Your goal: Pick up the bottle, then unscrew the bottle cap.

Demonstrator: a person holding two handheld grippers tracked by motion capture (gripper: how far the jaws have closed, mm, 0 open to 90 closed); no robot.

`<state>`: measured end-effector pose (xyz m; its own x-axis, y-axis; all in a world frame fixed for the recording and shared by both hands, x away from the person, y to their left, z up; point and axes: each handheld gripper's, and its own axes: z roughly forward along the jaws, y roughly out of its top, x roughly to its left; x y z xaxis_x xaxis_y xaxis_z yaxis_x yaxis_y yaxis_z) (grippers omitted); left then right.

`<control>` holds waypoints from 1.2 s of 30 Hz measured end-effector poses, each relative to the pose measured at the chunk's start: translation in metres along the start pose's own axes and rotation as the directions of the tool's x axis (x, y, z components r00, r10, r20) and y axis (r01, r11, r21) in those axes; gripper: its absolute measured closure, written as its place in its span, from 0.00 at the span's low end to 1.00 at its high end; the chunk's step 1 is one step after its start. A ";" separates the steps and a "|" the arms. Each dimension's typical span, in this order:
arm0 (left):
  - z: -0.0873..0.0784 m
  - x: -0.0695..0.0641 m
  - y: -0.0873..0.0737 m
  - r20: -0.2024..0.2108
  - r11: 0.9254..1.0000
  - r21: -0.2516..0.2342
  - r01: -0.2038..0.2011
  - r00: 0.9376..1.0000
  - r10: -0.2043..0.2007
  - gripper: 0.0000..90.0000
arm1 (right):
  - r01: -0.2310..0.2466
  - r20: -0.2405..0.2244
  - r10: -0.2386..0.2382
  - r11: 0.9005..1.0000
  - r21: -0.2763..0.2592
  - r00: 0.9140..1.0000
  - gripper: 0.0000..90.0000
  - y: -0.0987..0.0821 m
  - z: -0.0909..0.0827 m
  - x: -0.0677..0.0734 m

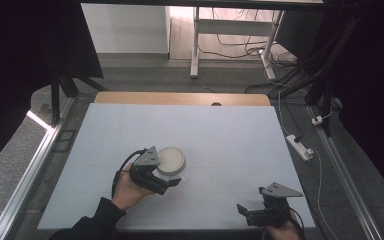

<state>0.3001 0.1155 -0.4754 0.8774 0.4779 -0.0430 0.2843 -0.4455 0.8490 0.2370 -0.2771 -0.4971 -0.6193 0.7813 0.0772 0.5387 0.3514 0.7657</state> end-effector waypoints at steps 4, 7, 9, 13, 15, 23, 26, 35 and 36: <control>0.004 0.000 0.008 0.010 1.000 -0.004 -0.010 1.000 0.010 0.08 | -0.001 -0.001 0.001 1.000 0.000 1.000 0.00 0.000 0.000 0.000; 0.007 0.000 0.013 0.011 1.000 -0.011 -0.015 1.000 0.015 0.08 | -0.001 0.000 0.001 1.000 -0.001 1.000 0.00 0.000 0.000 0.000; 0.008 0.000 0.015 0.015 1.000 -0.015 -0.019 1.000 0.019 0.08 | -0.001 0.000 0.001 1.000 -0.002 1.000 0.00 0.000 0.000 0.000; 0.010 -0.001 0.017 0.026 0.999 -0.027 -0.017 0.999 0.018 0.08 | -0.003 0.000 0.003 1.000 -0.003 1.000 0.00 0.000 0.000 0.000; 0.011 -0.002 0.017 0.024 1.000 -0.022 -0.022 0.999 0.023 0.08 | -0.002 -0.001 0.002 1.000 -0.003 1.000 0.00 0.000 0.000 0.000; 0.012 -0.004 0.015 0.023 1.000 -0.005 -0.027 0.999 0.027 0.08 | 0.007 -0.001 -0.007 1.000 -0.002 1.000 0.00 0.000 0.000 0.001; 0.013 -0.004 0.015 0.022 1.000 0.001 -0.029 0.999 0.029 0.08 | 0.004 -0.002 -0.004 1.000 -0.004 1.000 0.00 0.000 -0.001 0.000; 0.014 -0.005 0.014 0.027 0.999 0.007 -0.031 0.999 0.031 0.08 | -0.008 -0.006 0.008 1.000 -0.021 1.000 0.00 0.000 -0.003 -0.001; 0.014 -0.005 0.014 0.029 1.000 0.007 -0.030 0.999 0.029 0.08 | -0.009 -0.007 0.009 1.000 -0.023 1.000 0.00 0.000 -0.003 -0.001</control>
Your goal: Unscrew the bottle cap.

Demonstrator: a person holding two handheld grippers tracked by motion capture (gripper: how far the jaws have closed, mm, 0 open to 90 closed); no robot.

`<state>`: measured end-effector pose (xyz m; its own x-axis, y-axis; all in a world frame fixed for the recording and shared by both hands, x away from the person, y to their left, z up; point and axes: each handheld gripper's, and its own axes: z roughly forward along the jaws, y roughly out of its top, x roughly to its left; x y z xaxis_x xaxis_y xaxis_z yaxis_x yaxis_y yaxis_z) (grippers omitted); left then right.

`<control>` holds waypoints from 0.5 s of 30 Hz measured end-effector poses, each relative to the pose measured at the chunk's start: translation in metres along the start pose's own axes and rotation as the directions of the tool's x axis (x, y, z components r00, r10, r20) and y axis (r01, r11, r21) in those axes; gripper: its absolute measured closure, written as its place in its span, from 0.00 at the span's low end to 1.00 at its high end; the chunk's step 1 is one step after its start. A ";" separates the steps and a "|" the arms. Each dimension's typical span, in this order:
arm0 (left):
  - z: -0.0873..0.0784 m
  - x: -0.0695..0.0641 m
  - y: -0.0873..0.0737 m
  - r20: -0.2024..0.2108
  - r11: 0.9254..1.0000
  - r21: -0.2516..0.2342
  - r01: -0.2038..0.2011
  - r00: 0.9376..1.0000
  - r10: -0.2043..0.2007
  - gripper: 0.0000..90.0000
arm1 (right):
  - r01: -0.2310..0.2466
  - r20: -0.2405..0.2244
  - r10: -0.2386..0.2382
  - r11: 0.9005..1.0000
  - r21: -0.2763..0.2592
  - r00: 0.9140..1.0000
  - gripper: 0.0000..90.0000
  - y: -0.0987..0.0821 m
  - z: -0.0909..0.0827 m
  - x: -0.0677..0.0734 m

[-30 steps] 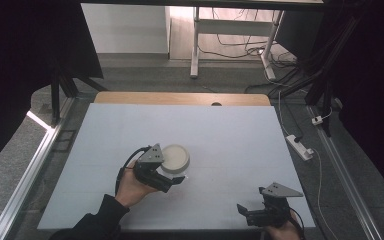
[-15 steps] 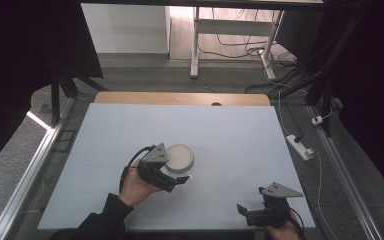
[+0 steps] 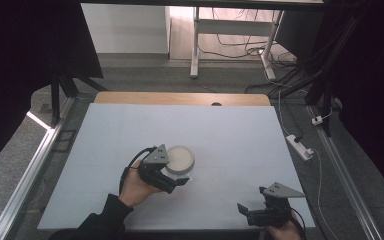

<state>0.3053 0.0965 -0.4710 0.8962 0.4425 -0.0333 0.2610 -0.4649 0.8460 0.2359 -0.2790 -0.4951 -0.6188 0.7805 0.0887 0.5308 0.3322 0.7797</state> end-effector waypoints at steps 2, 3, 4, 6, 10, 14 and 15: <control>0.000 0.000 -0.001 0.002 1.000 0.000 0.003 1.000 -0.003 0.08 | -0.001 -0.014 0.000 1.000 -0.016 1.000 0.00 0.002 -0.001 0.002; 0.001 0.000 -0.001 0.004 1.000 0.001 0.004 1.000 -0.004 0.08 | -0.001 -0.014 0.000 1.000 -0.016 1.000 0.00 0.002 -0.001 0.002; 0.001 0.000 -0.001 0.006 1.000 0.002 0.004 1.000 -0.004 0.08 | 0.006 -0.020 -0.006 1.000 -0.022 1.000 0.00 0.003 -0.001 0.003; 0.002 0.000 -0.001 0.002 1.000 0.007 0.000 1.000 0.000 0.08 | 0.010 -0.029 -0.011 0.999 -0.033 1.000 0.00 0.005 -0.001 0.006; 0.002 0.001 -0.003 0.002 1.000 0.007 0.006 1.000 -0.006 0.08 | 0.021 -0.054 -0.024 0.998 -0.055 0.998 0.00 0.011 0.000 0.010; 0.000 0.002 -0.003 0.005 1.000 0.001 0.015 1.000 -0.015 0.08 | 0.040 -0.078 -0.045 0.997 -0.069 0.996 0.00 0.016 0.002 0.015; 0.000 0.003 -0.003 0.005 1.000 0.000 0.015 1.000 -0.015 0.08 | 0.045 -0.084 -0.051 0.996 -0.072 0.995 0.00 0.017 0.002 0.017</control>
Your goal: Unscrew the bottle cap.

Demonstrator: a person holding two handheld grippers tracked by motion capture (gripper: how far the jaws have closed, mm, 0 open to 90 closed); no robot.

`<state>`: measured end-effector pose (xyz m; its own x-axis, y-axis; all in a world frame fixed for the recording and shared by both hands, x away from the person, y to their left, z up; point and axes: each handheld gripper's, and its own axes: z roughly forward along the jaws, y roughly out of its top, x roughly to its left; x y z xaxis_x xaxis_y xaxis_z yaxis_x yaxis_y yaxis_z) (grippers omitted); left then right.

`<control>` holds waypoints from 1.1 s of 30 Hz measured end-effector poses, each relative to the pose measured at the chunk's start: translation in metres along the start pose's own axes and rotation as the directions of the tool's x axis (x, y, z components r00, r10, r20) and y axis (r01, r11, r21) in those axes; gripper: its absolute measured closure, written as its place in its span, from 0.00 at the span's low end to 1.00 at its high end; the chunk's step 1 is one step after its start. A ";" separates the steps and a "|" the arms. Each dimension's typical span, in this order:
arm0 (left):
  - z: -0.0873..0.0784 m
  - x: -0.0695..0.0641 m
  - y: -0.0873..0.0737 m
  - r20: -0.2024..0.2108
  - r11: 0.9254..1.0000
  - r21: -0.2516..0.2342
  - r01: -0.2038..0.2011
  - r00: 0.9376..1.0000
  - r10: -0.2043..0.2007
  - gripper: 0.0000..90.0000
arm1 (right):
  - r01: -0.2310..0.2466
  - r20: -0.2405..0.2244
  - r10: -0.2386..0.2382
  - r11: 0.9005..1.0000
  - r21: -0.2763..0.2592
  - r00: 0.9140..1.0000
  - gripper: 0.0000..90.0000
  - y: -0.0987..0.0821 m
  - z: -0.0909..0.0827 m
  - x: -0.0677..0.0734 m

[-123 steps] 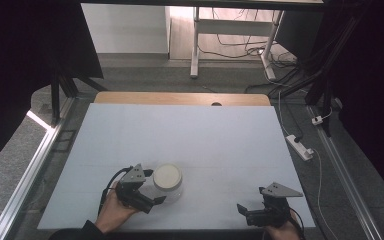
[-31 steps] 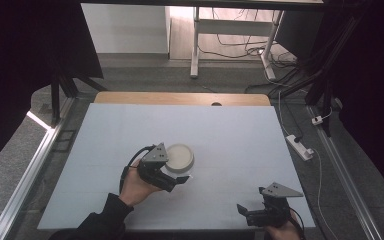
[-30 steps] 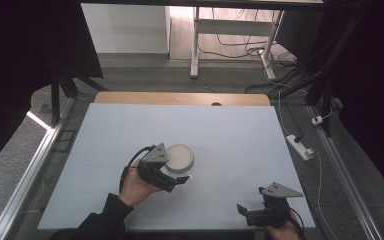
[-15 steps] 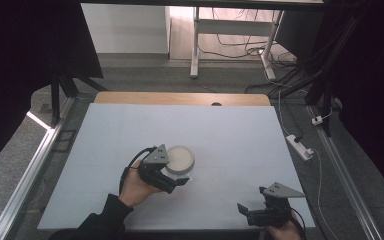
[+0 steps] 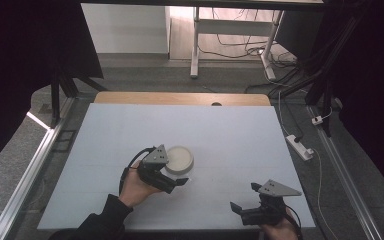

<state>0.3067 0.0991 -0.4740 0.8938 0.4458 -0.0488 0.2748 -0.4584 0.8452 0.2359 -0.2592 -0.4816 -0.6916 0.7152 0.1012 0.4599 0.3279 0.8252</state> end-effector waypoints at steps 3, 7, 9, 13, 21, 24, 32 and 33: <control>-0.001 0.000 0.000 0.003 1.000 -0.002 0.003 1.000 -0.003 0.08 | 0.011 -0.029 -0.011 1.000 -0.015 1.000 0.00 0.006 0.001 0.004; -0.001 0.000 0.000 0.003 1.000 -0.004 0.000 1.000 0.000 0.08 | 0.042 -0.057 -0.043 0.999 -0.028 0.997 0.00 0.016 0.004 0.010; -0.001 -0.001 0.000 0.001 1.000 -0.002 -0.002 1.000 0.002 0.08 | 0.056 -0.071 -0.059 0.998 -0.033 0.996 0.00 0.022 0.007 0.013; -0.001 0.000 0.000 -0.001 1.000 -0.001 0.000 1.000 0.000 0.08 | 0.089 -0.100 -0.093 0.995 -0.040 0.991 0.00 0.034 0.013 0.019; 0.000 -0.002 -0.001 0.002 1.000 0.004 -0.002 1.000 0.002 0.08 | 0.138 -0.143 -0.145 0.989 -0.061 0.979 0.00 0.056 0.024 0.032; 0.001 -0.002 -0.001 0.006 1.000 0.008 -0.005 1.000 0.005 0.08 | 0.122 -0.176 -0.133 0.990 -0.070 0.975 0.00 0.063 0.028 0.036; 0.003 -0.003 -0.002 0.007 1.000 0.015 -0.008 1.000 0.008 0.08 | 0.159 -0.195 -0.170 0.985 -0.072 0.966 0.00 0.079 0.044 0.041; 0.003 -0.003 -0.002 0.006 1.000 0.017 -0.008 1.000 0.008 0.08 | 0.159 -0.195 -0.170 0.985 -0.072 0.966 0.00 0.079 0.044 0.041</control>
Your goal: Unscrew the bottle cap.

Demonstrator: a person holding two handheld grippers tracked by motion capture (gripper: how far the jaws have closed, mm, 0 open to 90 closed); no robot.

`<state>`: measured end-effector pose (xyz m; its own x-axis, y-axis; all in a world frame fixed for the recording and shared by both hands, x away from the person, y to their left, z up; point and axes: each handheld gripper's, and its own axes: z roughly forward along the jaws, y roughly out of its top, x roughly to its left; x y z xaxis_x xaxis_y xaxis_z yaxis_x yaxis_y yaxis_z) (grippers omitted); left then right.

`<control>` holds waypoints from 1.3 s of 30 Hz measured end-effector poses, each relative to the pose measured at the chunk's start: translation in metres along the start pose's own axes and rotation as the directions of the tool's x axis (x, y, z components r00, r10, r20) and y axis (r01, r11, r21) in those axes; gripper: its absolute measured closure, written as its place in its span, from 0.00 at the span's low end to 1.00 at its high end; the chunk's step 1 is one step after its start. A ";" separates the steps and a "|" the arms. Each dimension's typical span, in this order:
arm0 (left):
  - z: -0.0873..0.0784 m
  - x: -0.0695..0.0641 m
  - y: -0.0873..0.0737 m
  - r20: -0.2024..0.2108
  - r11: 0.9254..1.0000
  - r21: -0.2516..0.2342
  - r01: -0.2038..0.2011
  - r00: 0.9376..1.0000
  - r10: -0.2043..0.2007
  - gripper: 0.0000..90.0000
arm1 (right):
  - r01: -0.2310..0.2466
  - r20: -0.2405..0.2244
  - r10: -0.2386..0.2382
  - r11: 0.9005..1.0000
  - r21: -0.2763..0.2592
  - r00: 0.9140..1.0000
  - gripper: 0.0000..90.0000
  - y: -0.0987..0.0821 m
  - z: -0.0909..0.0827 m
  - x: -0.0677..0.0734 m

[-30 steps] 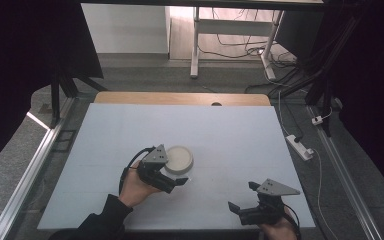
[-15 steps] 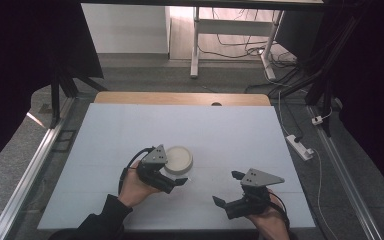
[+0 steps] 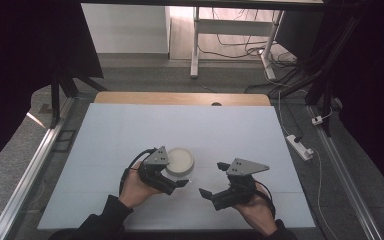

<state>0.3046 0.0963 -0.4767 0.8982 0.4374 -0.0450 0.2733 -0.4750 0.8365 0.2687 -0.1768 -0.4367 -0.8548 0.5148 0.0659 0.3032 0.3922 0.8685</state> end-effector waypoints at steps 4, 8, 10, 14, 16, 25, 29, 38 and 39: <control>0.001 -0.001 0.000 0.003 1.000 0.006 -0.004 1.000 0.004 0.08 | -0.008 -0.042 0.008 1.000 0.004 0.999 0.00 0.008 0.009 -0.001; 0.002 -0.001 0.000 0.005 1.000 0.010 -0.007 1.000 0.007 0.08 | 0.001 -0.046 0.000 1.000 0.007 0.999 0.00 0.016 0.018 0.000; 0.002 -0.001 0.000 0.007 1.000 0.011 -0.008 1.000 0.008 0.08 | 0.015 -0.026 -0.015 1.000 0.020 1.000 0.00 0.024 0.023 0.003; 0.003 -0.002 0.000 0.005 1.000 0.016 -0.009 1.000 0.009 0.08 | 0.034 0.001 -0.035 0.999 0.037 0.999 0.00 0.030 0.030 0.005; 0.004 -0.002 0.000 0.004 1.000 0.018 -0.008 1.000 0.008 0.08 | 0.043 0.014 -0.044 0.998 0.039 0.999 0.00 0.034 0.035 0.006; 0.006 -0.002 0.000 -0.011 1.000 0.024 0.005 1.000 -0.005 0.08 | 0.016 0.009 -0.016 0.999 0.039 1.000 0.00 0.043 0.058 0.007; 0.007 -0.003 0.000 -0.017 1.000 0.025 0.010 1.000 -0.010 0.08 | 0.004 0.013 -0.005 0.999 0.045 1.000 0.00 0.046 0.068 0.007; 0.009 -0.004 0.001 -0.033 0.999 0.034 0.021 0.999 -0.020 0.08 | 0.014 0.044 -0.016 0.999 0.050 0.999 0.00 0.049 0.082 0.011; 0.009 -0.004 0.001 -0.034 0.999 0.033 0.023 0.999 -0.022 0.08 | 0.012 0.050 -0.015 0.999 0.047 0.999 0.02 0.049 0.083 0.011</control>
<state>0.3040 0.0870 -0.4805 0.8796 0.4736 -0.0447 0.3051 -0.4895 0.8169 0.3091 -0.0886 -0.4339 -0.8369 0.5467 0.0283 0.3120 0.4339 0.8452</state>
